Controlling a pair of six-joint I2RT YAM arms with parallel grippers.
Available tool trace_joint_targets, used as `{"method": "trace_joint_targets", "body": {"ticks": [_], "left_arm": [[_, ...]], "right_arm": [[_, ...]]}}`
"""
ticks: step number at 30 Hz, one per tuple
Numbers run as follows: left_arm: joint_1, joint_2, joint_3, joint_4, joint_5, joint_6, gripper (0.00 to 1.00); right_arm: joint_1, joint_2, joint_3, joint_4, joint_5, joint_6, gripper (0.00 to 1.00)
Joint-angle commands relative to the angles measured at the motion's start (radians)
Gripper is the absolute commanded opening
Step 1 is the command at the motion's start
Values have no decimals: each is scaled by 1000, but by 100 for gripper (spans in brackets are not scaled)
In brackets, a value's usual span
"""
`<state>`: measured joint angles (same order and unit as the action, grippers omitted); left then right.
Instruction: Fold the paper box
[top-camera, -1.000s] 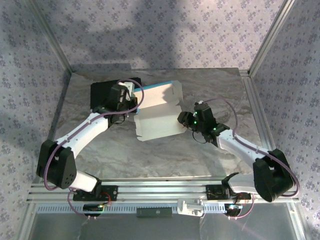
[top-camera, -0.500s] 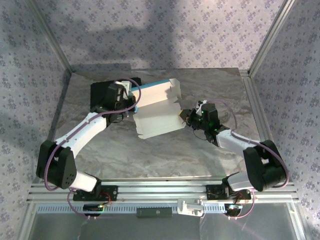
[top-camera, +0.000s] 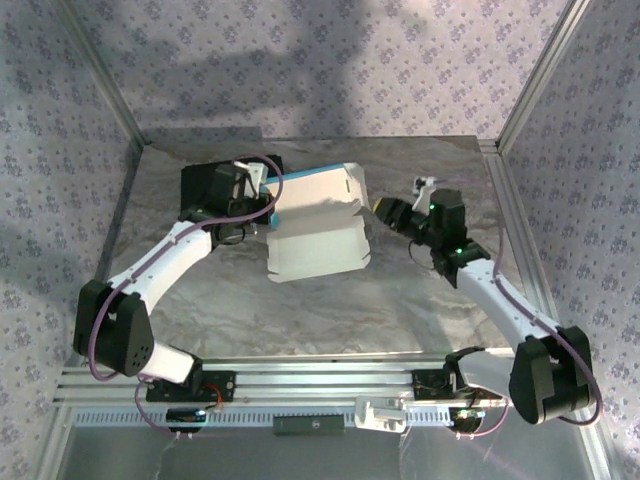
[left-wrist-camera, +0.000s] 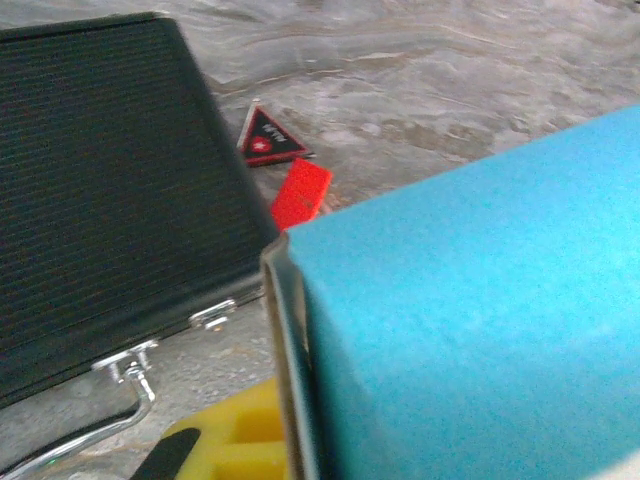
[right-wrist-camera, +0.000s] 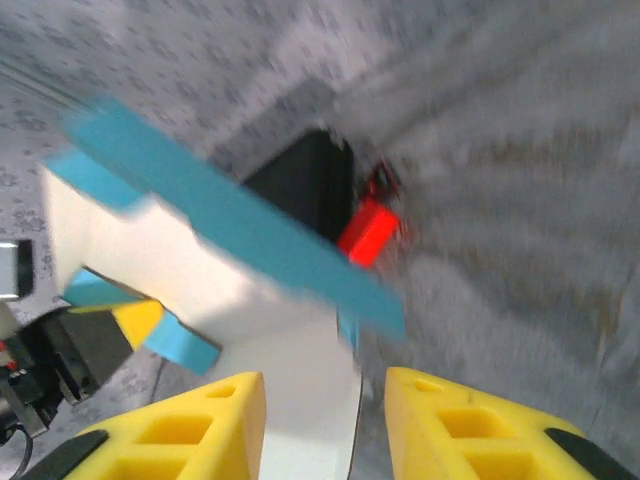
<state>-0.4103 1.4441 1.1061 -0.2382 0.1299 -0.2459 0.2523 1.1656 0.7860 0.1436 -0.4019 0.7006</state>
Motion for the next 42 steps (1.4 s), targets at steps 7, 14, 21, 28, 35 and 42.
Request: {"method": "trace_joint_targets", "body": {"ticks": [7,14,21,28,35,42], "left_arm": [[22,100,110,-72,273,149,0],[71,197,215,-116,389,190,0],[72,263,281,-177,411,246,0],[73,272,297,-188,418,251,0],[73,273,304,-189,420,247,0],[69,259,299,-185,418,246,0]], "right_arm": [[-111,106,161,-69,-342,-328,22],[-119,131,131,-114,-375,-440,24],[-122,164,135,-74,-435,-437,24],[-106,198,177,-102,-451,-464,25],[-62,210,206,-143,-419,-500,25],[-23,231,248,-191,-370,-535,26]]}}
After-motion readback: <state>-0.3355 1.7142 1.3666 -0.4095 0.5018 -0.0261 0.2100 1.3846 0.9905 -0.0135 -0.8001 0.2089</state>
